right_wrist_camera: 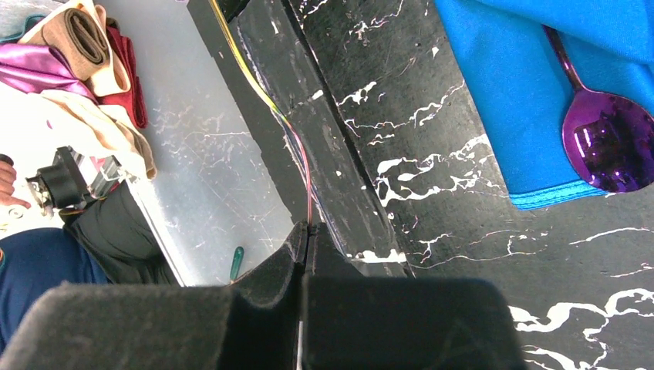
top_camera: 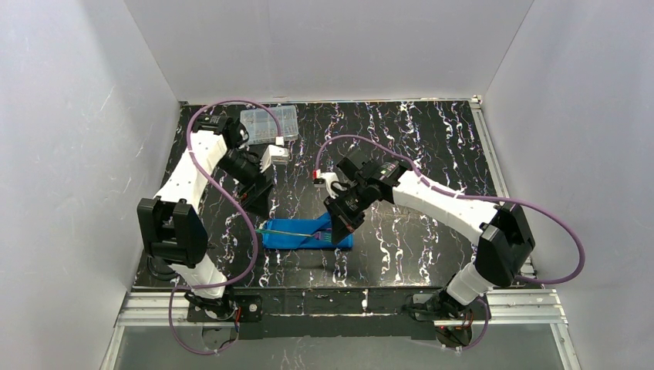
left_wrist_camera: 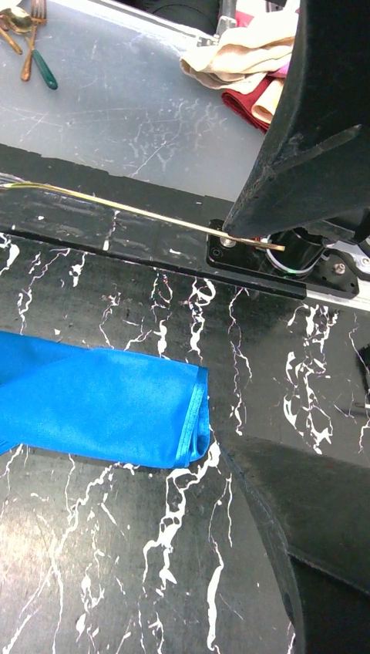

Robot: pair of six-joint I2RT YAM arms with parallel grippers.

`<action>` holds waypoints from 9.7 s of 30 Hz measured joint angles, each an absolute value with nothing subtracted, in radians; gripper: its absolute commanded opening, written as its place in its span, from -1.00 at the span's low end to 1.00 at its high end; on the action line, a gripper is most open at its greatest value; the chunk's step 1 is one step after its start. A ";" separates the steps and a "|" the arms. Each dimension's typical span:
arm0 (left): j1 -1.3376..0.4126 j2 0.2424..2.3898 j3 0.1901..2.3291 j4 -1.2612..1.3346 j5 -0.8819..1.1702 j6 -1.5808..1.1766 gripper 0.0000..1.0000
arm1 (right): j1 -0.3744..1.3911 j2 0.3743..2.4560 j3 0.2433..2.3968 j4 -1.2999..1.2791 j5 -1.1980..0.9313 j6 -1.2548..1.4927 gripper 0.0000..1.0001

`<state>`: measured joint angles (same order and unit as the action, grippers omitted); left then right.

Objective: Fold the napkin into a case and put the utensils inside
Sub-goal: Pass from the right arm to the left, then pass from the left arm to the right, then insert the spoon into the folded napkin, then reset both arms

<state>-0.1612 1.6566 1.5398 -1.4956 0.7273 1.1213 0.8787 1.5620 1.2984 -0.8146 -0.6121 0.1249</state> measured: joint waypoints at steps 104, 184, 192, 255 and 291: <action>-0.243 1.648 1.438 -1.499 0.999 1.037 -0.52 | 0.570 1.325 0.854 0.189 -0.786 0.704 -0.97; -0.187 1.811 1.072 -0.882 0.400 0.353 -0.76 | 0.616 1.347 0.626 -0.092 -0.418 0.862 -0.97; -0.187 1.812 1.072 -0.882 0.401 0.356 -0.79 | 0.641 1.406 0.642 -0.002 -0.400 0.885 -0.97; 0.090 1.210 0.364 0.324 0.450 0.137 0.57 | 0.263 1.414 0.458 0.575 0.776 0.150 0.97; 0.102 1.508 0.277 1.061 0.384 0.015 0.97 | 0.125 1.615 0.263 1.111 0.382 -0.023 0.97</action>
<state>0.1017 1.5082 0.2771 1.0607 0.3840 0.0154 0.1246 1.6146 0.2634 1.1107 0.3824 -0.0231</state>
